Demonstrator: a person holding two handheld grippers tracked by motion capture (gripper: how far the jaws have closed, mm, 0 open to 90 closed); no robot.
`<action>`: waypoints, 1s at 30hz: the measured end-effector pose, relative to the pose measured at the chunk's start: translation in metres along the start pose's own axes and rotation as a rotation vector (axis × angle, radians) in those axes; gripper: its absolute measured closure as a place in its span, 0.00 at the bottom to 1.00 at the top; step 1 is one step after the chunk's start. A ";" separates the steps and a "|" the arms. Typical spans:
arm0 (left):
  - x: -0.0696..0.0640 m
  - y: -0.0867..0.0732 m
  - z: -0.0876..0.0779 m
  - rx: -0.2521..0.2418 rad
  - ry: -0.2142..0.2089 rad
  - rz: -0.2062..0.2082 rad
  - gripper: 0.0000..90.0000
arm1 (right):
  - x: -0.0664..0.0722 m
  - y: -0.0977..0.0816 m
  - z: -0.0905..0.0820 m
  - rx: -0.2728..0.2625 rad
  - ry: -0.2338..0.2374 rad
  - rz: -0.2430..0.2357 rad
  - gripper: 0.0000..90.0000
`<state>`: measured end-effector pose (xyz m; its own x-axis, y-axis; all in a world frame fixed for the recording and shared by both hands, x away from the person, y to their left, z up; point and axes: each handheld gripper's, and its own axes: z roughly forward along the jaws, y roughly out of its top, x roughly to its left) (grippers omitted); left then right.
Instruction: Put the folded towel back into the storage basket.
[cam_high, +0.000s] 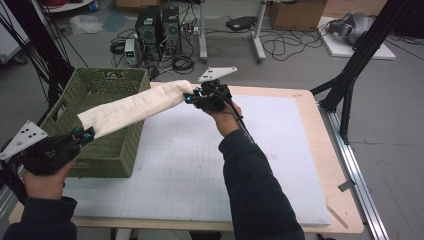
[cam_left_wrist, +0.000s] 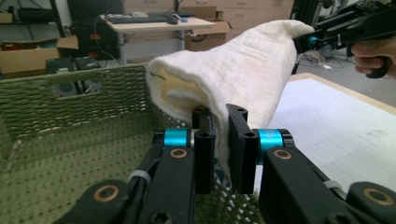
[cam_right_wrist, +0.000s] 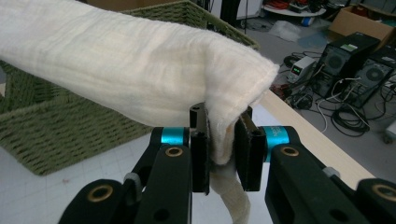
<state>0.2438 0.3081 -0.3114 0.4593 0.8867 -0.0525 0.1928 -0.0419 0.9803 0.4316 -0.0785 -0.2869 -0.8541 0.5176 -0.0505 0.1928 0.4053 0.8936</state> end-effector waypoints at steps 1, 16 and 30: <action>0.003 0.000 -0.001 0.001 0.009 0.000 0.91 | 0.000 0.004 0.004 -0.001 -0.004 -0.011 0.87; 0.036 -0.006 -0.020 -0.001 0.116 -0.019 0.91 | 0.008 0.058 0.073 0.032 0.019 -0.053 0.87; 0.058 -0.019 -0.043 0.004 0.215 -0.020 0.91 | 0.027 0.088 0.129 0.054 0.042 -0.091 0.87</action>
<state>0.2298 0.3797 -0.3249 0.2597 0.9652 -0.0300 0.2037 -0.0243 0.9787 0.4873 0.0683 -0.2668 -0.8887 0.4451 -0.1103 0.1382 0.4894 0.8610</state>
